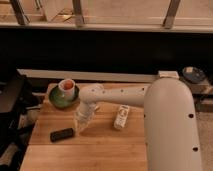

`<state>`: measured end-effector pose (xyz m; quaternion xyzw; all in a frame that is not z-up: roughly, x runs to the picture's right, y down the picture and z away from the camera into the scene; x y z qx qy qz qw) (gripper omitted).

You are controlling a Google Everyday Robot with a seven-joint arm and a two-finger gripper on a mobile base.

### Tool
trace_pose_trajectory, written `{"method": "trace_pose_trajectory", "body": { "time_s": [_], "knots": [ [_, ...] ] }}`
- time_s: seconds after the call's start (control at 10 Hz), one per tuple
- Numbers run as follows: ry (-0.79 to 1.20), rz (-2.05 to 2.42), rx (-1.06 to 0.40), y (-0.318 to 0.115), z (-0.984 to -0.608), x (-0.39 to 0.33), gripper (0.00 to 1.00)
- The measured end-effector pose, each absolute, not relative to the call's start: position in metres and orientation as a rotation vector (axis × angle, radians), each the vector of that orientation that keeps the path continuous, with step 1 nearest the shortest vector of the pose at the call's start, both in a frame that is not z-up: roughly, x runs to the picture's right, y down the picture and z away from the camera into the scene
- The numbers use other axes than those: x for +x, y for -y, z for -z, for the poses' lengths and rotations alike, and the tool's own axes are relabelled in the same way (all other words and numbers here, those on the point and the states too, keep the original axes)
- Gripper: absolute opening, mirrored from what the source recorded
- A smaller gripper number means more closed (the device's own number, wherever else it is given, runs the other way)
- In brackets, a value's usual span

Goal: Push the eraser across the table

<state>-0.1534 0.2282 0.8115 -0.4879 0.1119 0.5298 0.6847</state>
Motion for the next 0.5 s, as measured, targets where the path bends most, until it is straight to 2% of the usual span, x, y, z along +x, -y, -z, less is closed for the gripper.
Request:
{"method": "trace_pose_trajectory", "body": {
  "time_s": [0.5],
  "knots": [
    [-0.215, -1.135, -1.134, -0.234, -0.821, -0.183, 0.00]
  ]
}}
